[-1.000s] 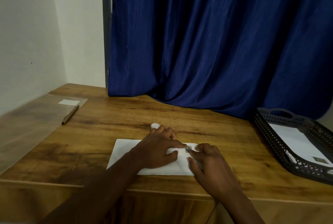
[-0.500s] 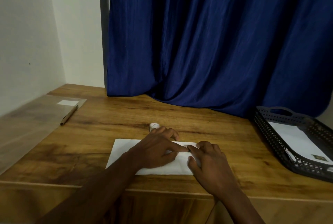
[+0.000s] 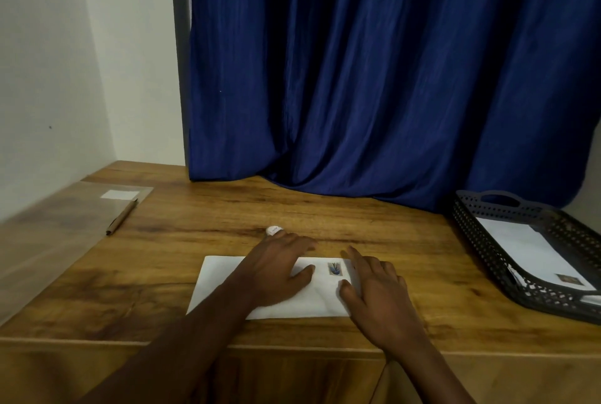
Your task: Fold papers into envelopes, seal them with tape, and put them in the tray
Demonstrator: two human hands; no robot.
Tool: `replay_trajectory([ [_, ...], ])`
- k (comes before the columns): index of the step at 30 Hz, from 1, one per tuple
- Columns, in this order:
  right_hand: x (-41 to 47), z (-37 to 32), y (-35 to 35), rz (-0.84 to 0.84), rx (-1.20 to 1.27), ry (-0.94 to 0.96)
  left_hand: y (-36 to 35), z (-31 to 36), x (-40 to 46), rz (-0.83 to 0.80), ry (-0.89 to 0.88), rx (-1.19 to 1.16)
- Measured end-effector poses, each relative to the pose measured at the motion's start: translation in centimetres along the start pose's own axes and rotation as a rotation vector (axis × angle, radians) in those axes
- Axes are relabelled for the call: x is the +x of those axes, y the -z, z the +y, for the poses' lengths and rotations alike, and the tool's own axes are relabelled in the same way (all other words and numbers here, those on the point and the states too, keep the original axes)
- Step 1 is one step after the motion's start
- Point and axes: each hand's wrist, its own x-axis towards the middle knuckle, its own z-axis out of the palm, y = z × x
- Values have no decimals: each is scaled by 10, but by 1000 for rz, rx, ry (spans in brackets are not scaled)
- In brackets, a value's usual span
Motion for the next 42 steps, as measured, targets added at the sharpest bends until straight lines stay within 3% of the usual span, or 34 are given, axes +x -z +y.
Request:
replay_trajectory([
  [6, 0, 10, 2, 146, 487, -92, 2, 1, 0, 13, -7, 15],
  [10, 9, 12, 16, 127, 743, -209, 5, 4, 0, 34, -7, -34],
  [14, 36, 11, 39, 48, 473, -52, 6, 5, 1, 53, -9, -53],
  [18, 66, -13, 56, -267, 197, 116, 7, 8, 1, 83, -26, -56],
  [25, 91, -33, 56, -541, 167, 182, 16, 13, -1, 130, -83, -51],
  [29, 76, -14, 77, -583, 298, 142, 27, 9, -1, 359, -72, -68],
  [32, 56, 18, 109, -514, 403, 59, 33, 11, -1, 523, 39, -113],
  [35, 37, 61, 147, -350, 478, -56, 33, 24, 3, 529, 120, -191],
  [42, 16, 165, 201, 323, 583, -378, -19, 65, 41, -28, 77, -137],
])
